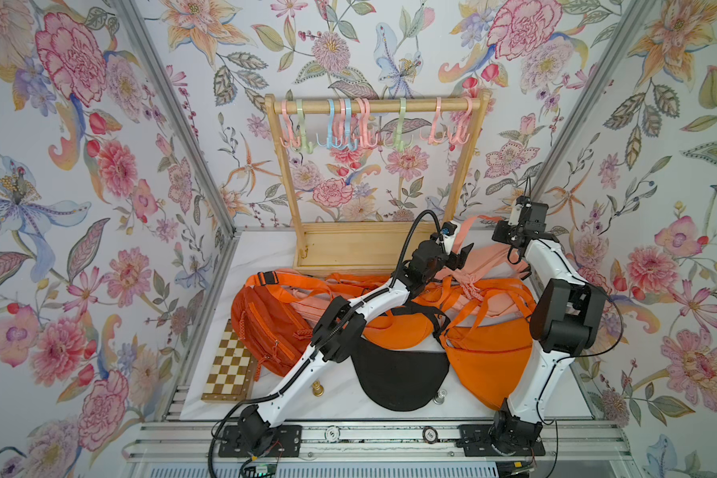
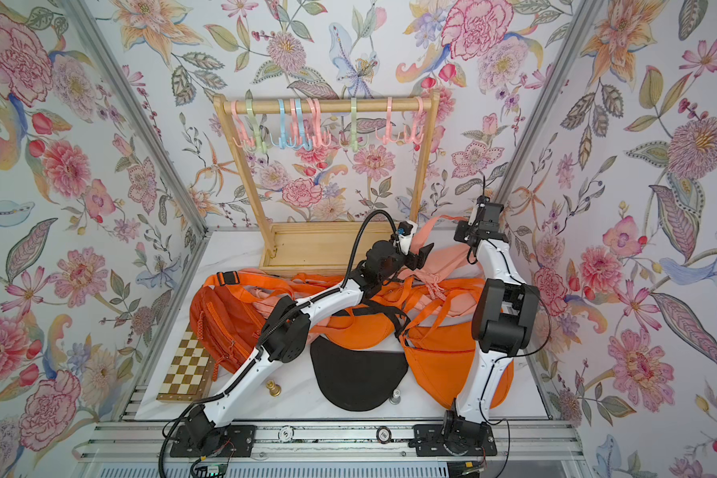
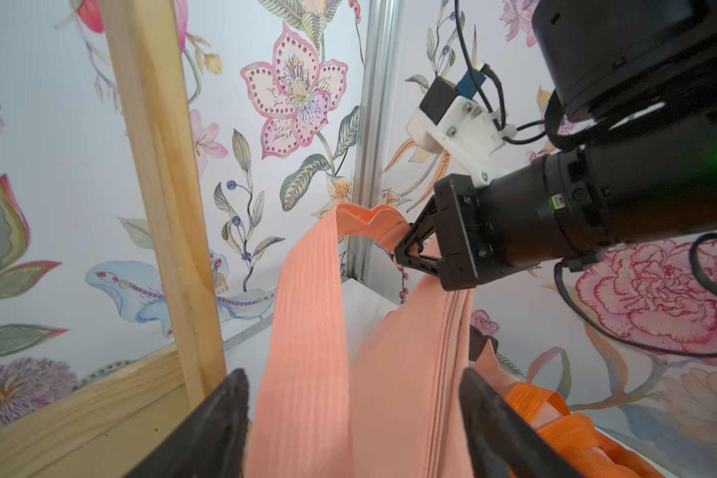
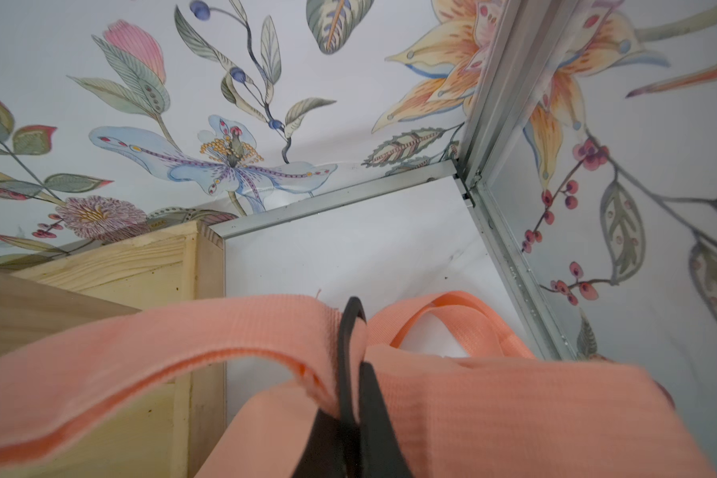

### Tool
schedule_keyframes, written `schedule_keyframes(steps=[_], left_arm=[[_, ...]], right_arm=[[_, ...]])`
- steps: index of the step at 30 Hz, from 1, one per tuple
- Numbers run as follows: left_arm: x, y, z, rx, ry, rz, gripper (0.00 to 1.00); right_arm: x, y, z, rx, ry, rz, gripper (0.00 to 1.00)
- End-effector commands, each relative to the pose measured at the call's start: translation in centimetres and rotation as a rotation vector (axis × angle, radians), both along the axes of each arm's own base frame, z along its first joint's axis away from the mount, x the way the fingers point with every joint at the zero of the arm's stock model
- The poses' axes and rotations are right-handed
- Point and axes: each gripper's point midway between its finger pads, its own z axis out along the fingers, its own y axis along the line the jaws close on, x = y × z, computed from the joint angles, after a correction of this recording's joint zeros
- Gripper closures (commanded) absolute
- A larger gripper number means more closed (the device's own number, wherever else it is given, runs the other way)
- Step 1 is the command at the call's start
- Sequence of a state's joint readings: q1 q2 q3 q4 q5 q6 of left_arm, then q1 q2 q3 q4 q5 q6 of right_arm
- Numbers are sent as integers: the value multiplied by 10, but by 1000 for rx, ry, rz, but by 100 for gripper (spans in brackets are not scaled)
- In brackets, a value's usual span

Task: Take the bag off the hook
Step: Place the bag inside the bag.

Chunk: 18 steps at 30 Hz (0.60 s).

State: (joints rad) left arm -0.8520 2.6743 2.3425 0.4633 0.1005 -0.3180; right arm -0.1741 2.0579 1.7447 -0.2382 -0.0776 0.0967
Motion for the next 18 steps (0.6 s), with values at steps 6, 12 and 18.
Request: schedule_keyframes(steps=[6, 12, 18], left_arm=[[5, 23, -17, -15, 92, -7, 9], [-1, 35, 10, -53, 91, -19, 5], [-10, 58, 79, -111, 26, -2, 0]], right_arm=[[-2, 1, -24, 51, 56, -5, 52], [-7, 16, 18, 59, -13, 17, 27], [-27, 32, 83, 65, -116, 31, 21]])
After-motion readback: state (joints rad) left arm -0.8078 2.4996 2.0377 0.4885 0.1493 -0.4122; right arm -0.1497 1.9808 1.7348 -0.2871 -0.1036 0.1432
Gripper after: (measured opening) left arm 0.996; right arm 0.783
